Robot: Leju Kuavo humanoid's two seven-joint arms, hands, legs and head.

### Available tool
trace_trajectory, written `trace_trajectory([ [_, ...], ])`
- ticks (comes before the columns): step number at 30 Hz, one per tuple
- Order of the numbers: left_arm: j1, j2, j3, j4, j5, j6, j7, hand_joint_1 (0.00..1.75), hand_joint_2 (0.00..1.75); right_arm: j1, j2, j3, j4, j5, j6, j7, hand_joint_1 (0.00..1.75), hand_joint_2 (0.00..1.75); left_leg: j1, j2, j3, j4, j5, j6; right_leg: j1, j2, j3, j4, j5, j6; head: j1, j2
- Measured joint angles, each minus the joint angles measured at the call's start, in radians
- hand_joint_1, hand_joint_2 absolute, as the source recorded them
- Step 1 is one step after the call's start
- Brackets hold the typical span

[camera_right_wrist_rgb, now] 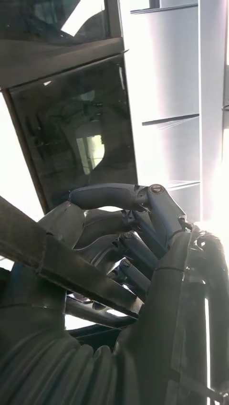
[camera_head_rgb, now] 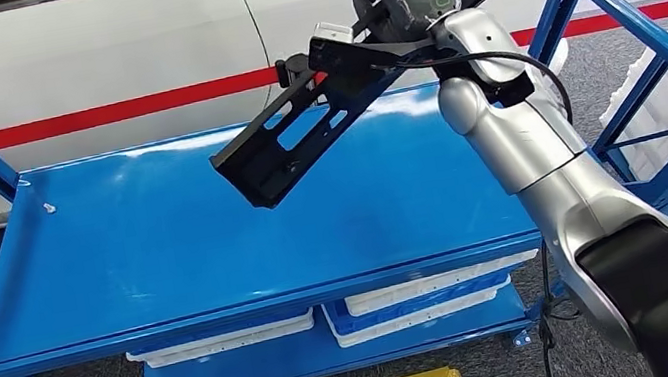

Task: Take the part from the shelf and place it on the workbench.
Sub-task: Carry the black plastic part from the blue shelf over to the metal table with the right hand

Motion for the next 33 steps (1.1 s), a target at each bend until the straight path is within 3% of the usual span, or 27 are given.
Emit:
trace_trajectory([
  [2,0.0,0.0,0.001,0.0,0.0,0.012,0.004,0.0,1.75,-0.006,0.017,0.006,0.024,0.001,-0.019,-0.003,1.75,1.75,0.004,-0.001,-0.005,0.012,-0.005,-0.009,-0.008,-0.003,0.07,-0.124,0.04,0.02,0.0,0.0],
  [4,-0.002,0.001,0.002,0.0,0.0,0.018,0.007,0.0,1.75,-0.015,0.03,0.012,0.04,0.001,-0.03,-0.006,1.75,1.75,0.004,-0.004,-0.018,0.028,-0.011,-0.024,-0.003,-0.002,0.129,-0.222,0.058,0.023,0.001,0.0],
  [6,-0.003,0.001,0.002,0.0,0.0,0.02,0.008,0.0,1.75,-0.019,0.037,0.016,0.052,0.002,-0.034,-0.006,1.75,1.75,0.003,-0.007,-0.029,0.037,-0.01,-0.035,0.004,0.002,0.137,-0.235,0.054,0.01,0.001,0.0],
  [8,-0.002,0.002,0.002,0.0,-0.005,0.027,0.015,0.0,1.75,-0.02,0.043,0.019,0.062,0.002,-0.035,-0.006,1.75,1.75,0.007,-0.009,-0.035,0.045,-0.017,-0.045,-0.002,0.001,0.128,-0.237,0.057,-0.005,-0.001,0.0],
  [10,-0.002,0.002,0.002,0.0,-0.016,0.043,0.031,0.0,1.75,-0.022,0.049,0.02,0.067,0.002,-0.035,-0.006,1.75,1.75,0.011,-0.009,-0.058,0.098,-0.065,-0.056,-0.005,0.001,0.122,-0.24,0.065,-0.025,-0.001,0.0],
  [12,-0.001,0.003,0.002,0.0,-0.022,0.057,0.049,0.0,1.75,-0.022,0.054,0.02,0.072,0.002,-0.037,-0.008,1.75,1.75,0.014,-0.008,-0.107,0.222,-0.143,-0.064,-0.002,0.0,0.112,-0.24,0.072,-0.042,-0.002,0.0],
  [13,0.0,0.004,0.002,0.0,-0.022,0.06,0.056,0.0,1.75,-0.021,0.055,0.02,0.074,0.002,-0.039,-0.009,1.75,1.75,0.014,-0.008,-0.131,0.283,-0.171,-0.066,0.001,0.0,0.106,-0.24,0.077,-0.046,-0.002,0.0],
  [14,0.002,0.006,0.003,0.0,-0.018,0.062,0.062,0.0,1.75,-0.021,0.056,0.02,0.077,0.002,-0.04,-0.01,1.75,1.75,0.014,-0.008,-0.142,0.318,-0.181,-0.066,0.003,0.0,0.099,-0.24,0.081,-0.049,-0.002,0.0],
  [15,0.005,0.008,0.004,0.0,-0.013,0.063,0.067,0.0,1.75,-0.02,0.056,0.02,0.08,0.002,-0.042,-0.011,1.75,1.75,0.014,-0.008,-0.136,0.317,-0.172,-0.064,0.005,0.0,0.093,-0.239,0.086,-0.05,-0.002,0.0],
  [16,0.007,0.009,0.007,0.0,-0.008,0.064,0.07,0.0,1.75,-0.02,0.057,0.02,0.082,0.002,-0.044,-0.012,1.75,1.75,0.014,-0.008,-0.109,0.279,-0.148,-0.06,0.007,0.0,0.089,-0.239,0.09,-0.049,-0.002,0.0],
  [18,0.008,0.013,0.014,0.0,-0.001,0.065,0.075,0.0,1.75,-0.02,0.057,0.018,0.084,0.0,-0.049,-0.015,1.75,1.75,0.012,-0.009,-0.023,0.142,-0.096,-0.049,0.01,0.0,0.082,-0.239,0.1,-0.044,-0.002,0.0],
  [20,0.008,0.017,0.019,0.0,0.0,0.067,0.078,0.0,1.75,-0.021,0.058,0.017,0.086,-0.002,-0.057,-0.019,1.75,1.75,0.005,-0.01,0.026,0.056,-0.074,-0.04,0.012,-0.001,0.078,-0.24,0.111,-0.032,-0.002,0.0],
  [23,0.008,0.023,0.025,0.0,-0.001,0.069,0.085,0.0,1.75,-0.019,0.058,0.014,0.09,-0.006,-0.071,-0.025,1.75,1.75,-0.003,-0.008,0.02,0.04,-0.056,-0.028,0.011,-0.003,0.071,-0.244,0.127,-0.009,-0.002,0.0],
  [24,0.008,0.024,0.026,0.0,-0.002,0.069,0.088,0.0,1.75,-0.018,0.056,0.012,0.092,-0.007,-0.076,-0.026,1.75,1.75,-0.002,-0.007,0.015,0.033,-0.043,-0.02,0.013,-0.002,0.062,-0.235,0.116,-0.007,-0.001,0.0],
  [25,0.007,0.025,0.026,0.0,-0.003,0.069,0.09,0.0,1.75,-0.017,0.055,0.01,0.092,-0.007,-0.08,-0.027,1.75,1.75,-0.001,-0.004,0.007,0.026,-0.029,-0.01,0.015,-0.002,0.048,-0.207,0.09,-0.011,0.0,0.0],
  [27,0.006,0.027,0.027,0.0,-0.004,0.069,0.093,0.0,1.75,-0.01,0.053,0.005,0.094,-0.008,-0.085,-0.028,1.75,1.75,0.0,-0.002,-0.015,0.021,-0.006,0.0,0.017,-0.002,0.01,-0.099,0.011,-0.024,0.002,0.0],
  [29,0.006,0.029,0.028,0.001,-0.004,0.07,0.094,0.0,1.75,0.004,0.051,0.001,0.094,-0.008,-0.085,-0.028,1.75,1.75,-0.001,-0.001,-0.041,0.023,0.014,0.0,0.016,-0.002,-0.012,0.013,-0.039,-0.022,0.002,0.0],
  [30,0.006,0.029,0.029,0.001,-0.004,0.071,0.094,0.0,1.75,0.01,0.05,0.0,0.095,-0.008,-0.085,-0.028,1.75,1.75,-0.002,-0.001,-0.055,0.024,0.023,-0.001,0.016,-0.002,-0.003,0.032,-0.039,-0.015,0.002,0.0],
  [31,0.007,0.029,0.029,0.001,-0.004,0.072,0.094,0.0,1.75,0.014,0.05,-0.001,0.095,-0.007,-0.085,-0.029,1.75,1.75,-0.002,-0.001,-0.068,0.026,0.032,-0.003,0.016,-0.002,0.023,0.015,-0.026,-0.006,0.002,0.0],
  [33,0.007,0.03,0.031,0.001,-0.003,0.074,0.093,0.0,1.75,0.014,0.053,-0.001,0.095,-0.005,-0.084,-0.031,1.75,1.75,-0.003,-0.001,-0.091,0.034,0.045,-0.01,0.016,-0.002,0.119,-0.114,0.0,0.003,0.002,0.0],
])
